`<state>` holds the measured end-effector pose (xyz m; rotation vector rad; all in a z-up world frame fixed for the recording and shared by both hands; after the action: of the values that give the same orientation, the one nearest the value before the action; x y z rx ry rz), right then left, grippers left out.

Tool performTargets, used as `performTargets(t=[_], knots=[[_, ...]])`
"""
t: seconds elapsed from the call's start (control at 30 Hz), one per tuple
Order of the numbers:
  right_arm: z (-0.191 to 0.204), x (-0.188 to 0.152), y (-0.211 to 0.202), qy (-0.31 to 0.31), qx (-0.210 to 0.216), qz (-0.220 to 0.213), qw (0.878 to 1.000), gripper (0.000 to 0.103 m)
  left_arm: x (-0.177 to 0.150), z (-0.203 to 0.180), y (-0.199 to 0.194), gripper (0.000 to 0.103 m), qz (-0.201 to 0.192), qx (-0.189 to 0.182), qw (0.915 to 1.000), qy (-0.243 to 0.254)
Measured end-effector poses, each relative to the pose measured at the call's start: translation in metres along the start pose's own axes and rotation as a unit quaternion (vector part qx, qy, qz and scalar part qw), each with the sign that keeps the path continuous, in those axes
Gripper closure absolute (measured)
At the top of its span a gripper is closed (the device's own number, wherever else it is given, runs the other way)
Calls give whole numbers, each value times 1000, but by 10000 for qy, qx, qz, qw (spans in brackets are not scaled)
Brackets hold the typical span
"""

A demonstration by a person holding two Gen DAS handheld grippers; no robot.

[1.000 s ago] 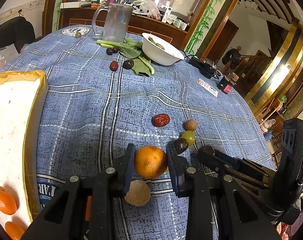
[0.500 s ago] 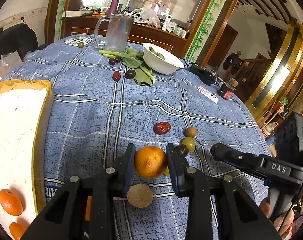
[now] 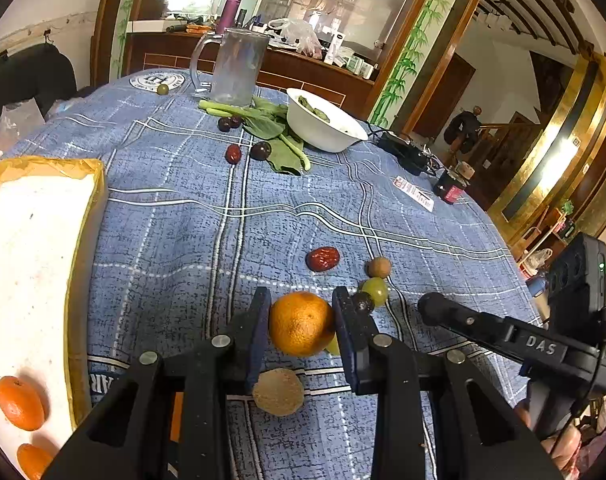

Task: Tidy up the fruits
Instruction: 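Hold the tangerine in the left tool while the right tool lifts the dark plum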

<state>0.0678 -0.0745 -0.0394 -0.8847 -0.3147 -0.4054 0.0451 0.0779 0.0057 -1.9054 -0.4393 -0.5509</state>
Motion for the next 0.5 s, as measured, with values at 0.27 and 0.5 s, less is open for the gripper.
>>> performTargets(t=[0.27, 0.5], knots=[[15, -12, -21, -252, -280, -233, 9990, 77, -1, -2, -8, 73, -153, 20, 9999, 29], [44, -35, -44, -673, -444, -371, 9961, 77, 1, 4, -35, 73, -352, 30, 9994, -69]])
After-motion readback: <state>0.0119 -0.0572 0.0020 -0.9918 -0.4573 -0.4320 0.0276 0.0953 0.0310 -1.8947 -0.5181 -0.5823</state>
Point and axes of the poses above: each gripper's, at about its wrist camera, not at the fingertips, and y roughly the way its jaws point, z to its left, x to its top, the point moved 9 cm from there along y, roughly the way its jaws point, and after that the axes turned 9 degrees about z, right-handed, at the moved point
